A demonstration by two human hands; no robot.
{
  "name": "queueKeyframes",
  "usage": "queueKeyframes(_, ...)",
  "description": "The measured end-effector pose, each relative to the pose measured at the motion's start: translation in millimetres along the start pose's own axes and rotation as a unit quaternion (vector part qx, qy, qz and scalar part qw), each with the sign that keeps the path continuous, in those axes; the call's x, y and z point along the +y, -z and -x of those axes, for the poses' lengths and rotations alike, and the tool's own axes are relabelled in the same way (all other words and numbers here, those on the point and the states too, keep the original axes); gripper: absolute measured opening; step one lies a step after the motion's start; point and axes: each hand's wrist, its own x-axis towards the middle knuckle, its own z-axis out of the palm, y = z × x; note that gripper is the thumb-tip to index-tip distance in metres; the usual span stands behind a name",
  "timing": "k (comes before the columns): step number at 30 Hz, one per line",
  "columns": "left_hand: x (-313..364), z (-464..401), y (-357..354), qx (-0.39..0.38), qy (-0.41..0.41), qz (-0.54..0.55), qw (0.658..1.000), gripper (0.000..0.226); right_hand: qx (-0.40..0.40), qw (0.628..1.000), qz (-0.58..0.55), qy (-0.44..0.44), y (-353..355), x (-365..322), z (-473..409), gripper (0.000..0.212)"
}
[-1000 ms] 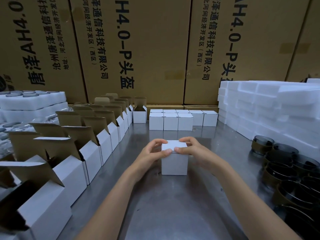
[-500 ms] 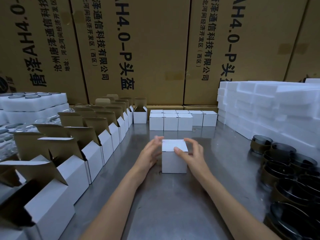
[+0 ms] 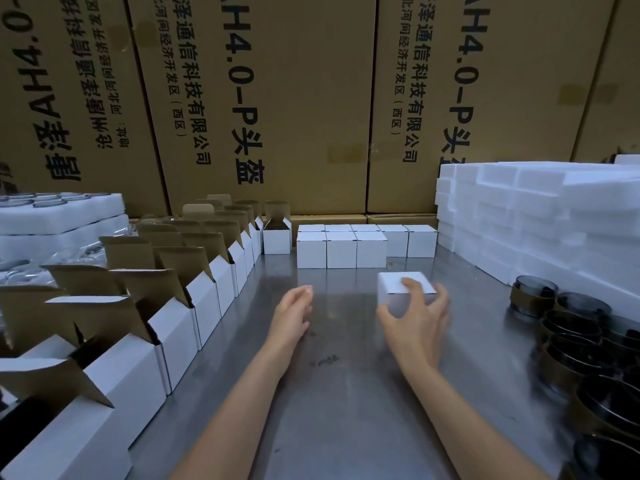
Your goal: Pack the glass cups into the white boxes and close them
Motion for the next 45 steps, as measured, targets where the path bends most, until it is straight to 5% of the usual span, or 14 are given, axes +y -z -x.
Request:
queueKeyframes(5, -5.8, -49.1, 12.5, 0.037, 0.007, -0.063, 0.997, 0.038, 0.047, 0.993, 0.029, -0.108, -18.2, 15.0, -48.5, 0.046)
queueKeyframes(21, -11.7, -167.0, 15.9, 0.029, 0.016, -0.165, 0.986, 0.068, -0.009, 0.997, 0.067, -0.034, -87.7, 40.1, -161.0, 0.056)
queueKeyframes(30, -8.5, -183.5, 8.5, -0.006, -0.013, -0.159, 0.987, 0.045, -0.035, 0.993, 0.114, 0.018, -105.1, 47.1, -180.5, 0.056)
queueKeyframes(45, -6.9, -180.7, 5.7, -0.013, -0.024, -0.173, 0.984, 0.048, -0.038, 0.988, 0.143, 0.041, -118.1, 50.2, -195.0, 0.056)
